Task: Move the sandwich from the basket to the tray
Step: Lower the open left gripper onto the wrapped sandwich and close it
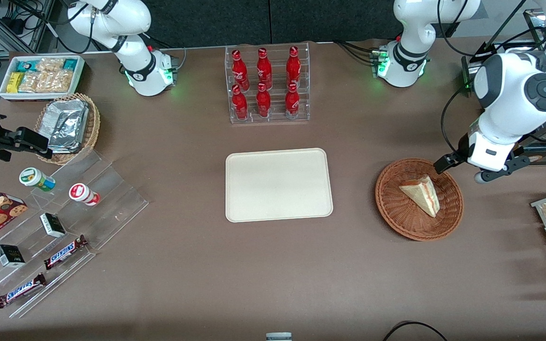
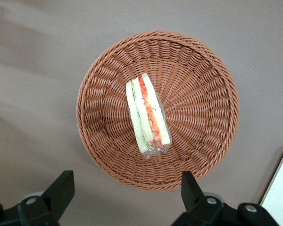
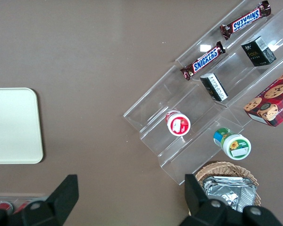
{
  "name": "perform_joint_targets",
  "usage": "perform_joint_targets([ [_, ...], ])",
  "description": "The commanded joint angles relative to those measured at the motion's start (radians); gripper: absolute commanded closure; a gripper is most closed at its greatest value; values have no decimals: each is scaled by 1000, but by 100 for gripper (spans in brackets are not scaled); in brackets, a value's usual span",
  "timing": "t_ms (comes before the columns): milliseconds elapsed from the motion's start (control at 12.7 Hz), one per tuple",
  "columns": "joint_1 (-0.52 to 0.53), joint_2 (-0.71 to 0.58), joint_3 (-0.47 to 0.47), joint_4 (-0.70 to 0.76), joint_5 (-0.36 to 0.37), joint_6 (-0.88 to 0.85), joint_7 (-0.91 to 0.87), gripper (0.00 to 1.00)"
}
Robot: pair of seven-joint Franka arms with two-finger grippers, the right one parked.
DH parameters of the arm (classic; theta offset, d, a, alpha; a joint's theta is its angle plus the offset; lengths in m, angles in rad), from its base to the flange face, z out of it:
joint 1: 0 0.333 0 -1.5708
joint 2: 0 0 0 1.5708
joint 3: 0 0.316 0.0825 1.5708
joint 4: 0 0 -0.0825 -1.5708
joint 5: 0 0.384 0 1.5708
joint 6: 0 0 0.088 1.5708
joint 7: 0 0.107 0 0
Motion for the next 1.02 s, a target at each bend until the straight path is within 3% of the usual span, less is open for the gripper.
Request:
perform_joint_targets([
  [0, -3, -5, -12, -63, 15, 113, -130, 0],
  [945, -3, 196, -14, -117, 9, 356, -212, 0],
])
